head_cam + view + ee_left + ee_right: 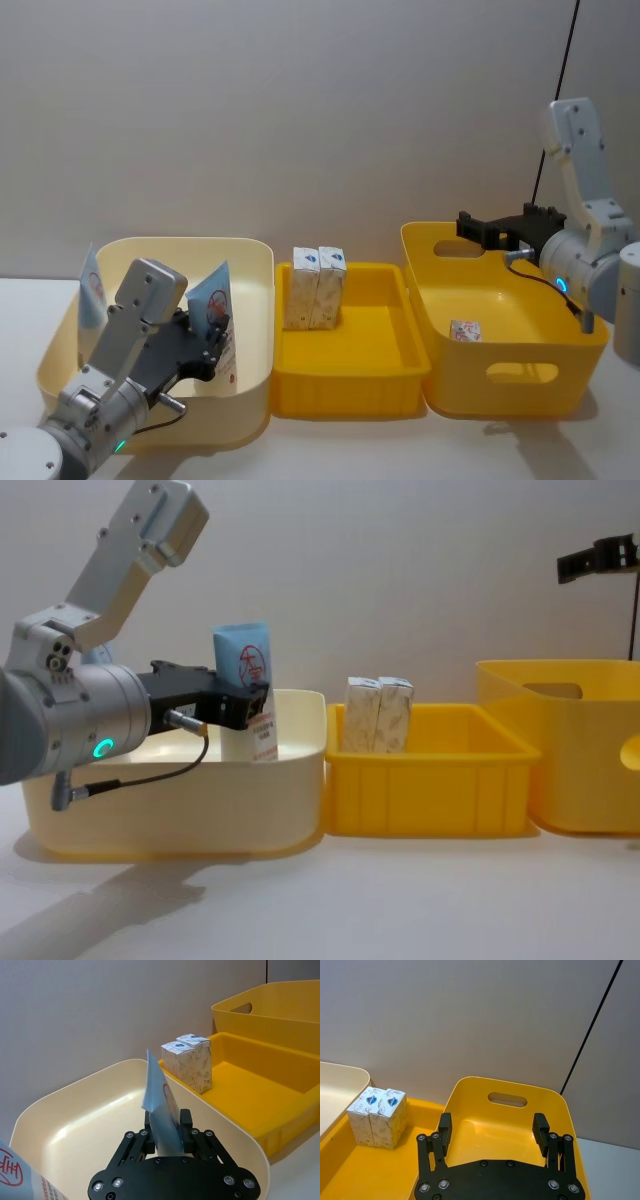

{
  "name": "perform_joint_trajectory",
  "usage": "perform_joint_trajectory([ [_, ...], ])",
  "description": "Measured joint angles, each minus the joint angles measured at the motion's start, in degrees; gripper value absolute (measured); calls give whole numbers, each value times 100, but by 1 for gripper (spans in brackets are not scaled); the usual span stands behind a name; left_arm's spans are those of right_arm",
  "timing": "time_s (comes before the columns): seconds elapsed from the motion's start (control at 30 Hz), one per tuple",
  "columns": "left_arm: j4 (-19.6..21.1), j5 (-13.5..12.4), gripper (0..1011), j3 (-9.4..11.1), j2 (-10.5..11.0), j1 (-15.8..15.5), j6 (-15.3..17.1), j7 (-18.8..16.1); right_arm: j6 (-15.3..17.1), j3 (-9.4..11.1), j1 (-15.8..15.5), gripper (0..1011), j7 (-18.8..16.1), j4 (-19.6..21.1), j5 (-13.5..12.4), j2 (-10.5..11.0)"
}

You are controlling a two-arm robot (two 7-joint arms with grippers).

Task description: Bimanual collaborative sorting of washing and personal care products

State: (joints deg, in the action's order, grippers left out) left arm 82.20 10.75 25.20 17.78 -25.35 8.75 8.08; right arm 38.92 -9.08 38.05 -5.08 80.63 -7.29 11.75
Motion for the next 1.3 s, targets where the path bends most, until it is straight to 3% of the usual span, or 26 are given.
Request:
perform_joint_trajectory([
  [0.4,2,1,219,-1,2,5,0,4,0,0,0,1001,0,0,0,0],
  [1.3,0,-1,218,0,2,7,9,5,0,0,0,1001,0,0,0,0],
])
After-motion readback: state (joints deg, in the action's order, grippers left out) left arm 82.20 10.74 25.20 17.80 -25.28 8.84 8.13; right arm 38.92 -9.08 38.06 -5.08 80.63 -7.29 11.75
